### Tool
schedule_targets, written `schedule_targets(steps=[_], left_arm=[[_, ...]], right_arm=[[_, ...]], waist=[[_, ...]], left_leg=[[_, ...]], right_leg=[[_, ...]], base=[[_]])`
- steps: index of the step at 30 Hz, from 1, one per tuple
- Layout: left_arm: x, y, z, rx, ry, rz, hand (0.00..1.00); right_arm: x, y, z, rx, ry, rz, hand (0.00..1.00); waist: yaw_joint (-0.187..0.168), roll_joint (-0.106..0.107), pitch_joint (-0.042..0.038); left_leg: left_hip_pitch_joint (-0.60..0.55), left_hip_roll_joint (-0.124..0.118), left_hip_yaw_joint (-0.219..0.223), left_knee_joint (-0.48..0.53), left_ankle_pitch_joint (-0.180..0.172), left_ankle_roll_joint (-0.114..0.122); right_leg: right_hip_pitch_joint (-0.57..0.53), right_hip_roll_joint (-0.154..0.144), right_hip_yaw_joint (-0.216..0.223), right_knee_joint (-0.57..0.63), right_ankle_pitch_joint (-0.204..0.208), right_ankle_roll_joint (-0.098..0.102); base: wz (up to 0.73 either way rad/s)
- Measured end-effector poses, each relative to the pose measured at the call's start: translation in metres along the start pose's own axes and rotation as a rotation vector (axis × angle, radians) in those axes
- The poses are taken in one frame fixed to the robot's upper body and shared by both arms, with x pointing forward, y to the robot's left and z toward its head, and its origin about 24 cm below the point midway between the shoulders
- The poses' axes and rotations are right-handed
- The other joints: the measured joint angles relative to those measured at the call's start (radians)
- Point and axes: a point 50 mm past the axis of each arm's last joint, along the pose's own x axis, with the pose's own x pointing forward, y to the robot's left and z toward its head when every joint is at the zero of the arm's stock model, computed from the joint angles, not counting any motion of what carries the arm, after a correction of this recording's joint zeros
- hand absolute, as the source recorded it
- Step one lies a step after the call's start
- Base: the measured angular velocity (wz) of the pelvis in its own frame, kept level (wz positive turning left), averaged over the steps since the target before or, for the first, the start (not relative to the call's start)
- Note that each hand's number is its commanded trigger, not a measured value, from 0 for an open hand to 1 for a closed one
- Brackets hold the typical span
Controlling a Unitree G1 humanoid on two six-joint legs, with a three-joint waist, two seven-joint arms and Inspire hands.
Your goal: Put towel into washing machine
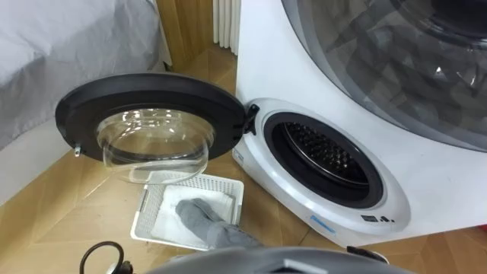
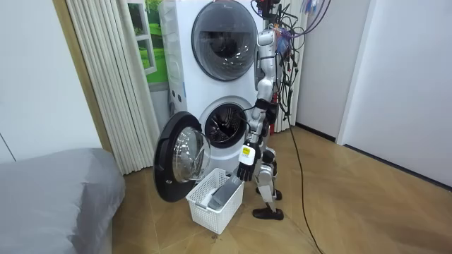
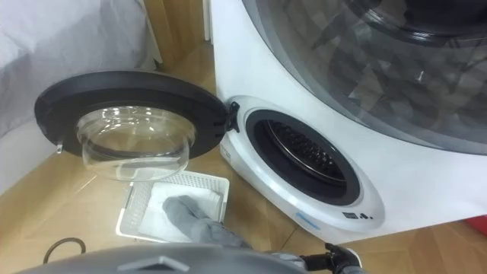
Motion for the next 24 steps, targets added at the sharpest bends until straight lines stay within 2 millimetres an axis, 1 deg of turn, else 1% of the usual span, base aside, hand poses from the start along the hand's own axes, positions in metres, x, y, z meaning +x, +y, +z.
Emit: schedule_targets(steps=[7, 10, 14, 16, 20, 22, 24], left_arm=[[0.000, 0.000, 0.000, 0.000, -0.005, -0.003, 0.00], [0.000, -0.002, 0.002, 0.018, -0.012, -0.006, 0.00], [0.000, -0.002, 0.004, 0.020, -0.020, -0.006, 0.00], [0.000, 0.001, 0.011, 0.018, -0.051, 0.009, 0.00], [0.000, 0.006, 0.024, 0.015, -0.111, 0.032, 0.00], [-0.001, 0.012, 0.040, 0.008, -0.170, 0.066, 0.00], [-0.001, 0.016, 0.052, 0.002, -0.216, 0.088, 0.00]], right_arm=[[0.000, 0.000, 0.000, 0.008, 0.000, 0.001, 0.00], [0.000, 0.000, 0.000, 0.018, 0.001, -0.003, 0.00], [0.000, -0.001, 0.000, 0.017, -0.001, -0.007, 0.00], [0.000, -0.001, 0.003, 0.016, -0.012, -0.008, 0.00], [0.001, 0.000, 0.008, 0.017, -0.024, -0.007, 0.00], [0.001, 0.000, 0.015, 0.014, -0.045, -0.006, 0.00], [0.002, -0.002, 0.023, 0.003, -0.062, -0.010, 0.00]], waist=[[0.000, 0.000, 0.0004], [0.000, 0.003, 0.0015], [-0.002, 0.007, 0.0010], [-0.004, 0.011, -0.0001], [-0.008, 0.016, -0.0012], [-0.010, 0.014, -0.0023], [-0.010, 0.014, -0.0004]], left_leg=[[0.000, 0.000, 0.000, 0.000, 0.000, 0.000], [-0.001, 0.000, 0.000, 0.000, 0.000, 0.000], [-0.006, 0.001, 0.000, 0.000, 0.000, 0.000], [-0.033, 0.000, -0.002, 0.007, 0.000, 0.000], [-0.070, 0.001, -0.008, 0.020, 0.000, 0.000], [-0.109, 0.000, -0.014, 0.037, 0.000, 0.000], [-0.132, 0.001, -0.014, 0.045, 0.001, 0.001]], right_leg=[[0.000, 0.000, 0.000, 0.000, 0.000, 0.000], [-0.001, 0.000, 0.000, 0.000, 0.000, 0.000], [-0.011, 0.000, -0.001, 0.000, 0.000, 0.000], [-0.028, -0.001, -0.010, 0.001, 0.002, -0.003], [-0.057, -0.002, -0.011, 0.003, 0.003, -0.005], [-0.097, -0.004, -0.014, 0.012, 0.004, -0.006], [-0.121, -0.007, -0.013, 0.021, 0.004, -0.007]], base=[[0.00], [0.00], [0.00], [0.00], [0.04], [0.05], [0.00]])
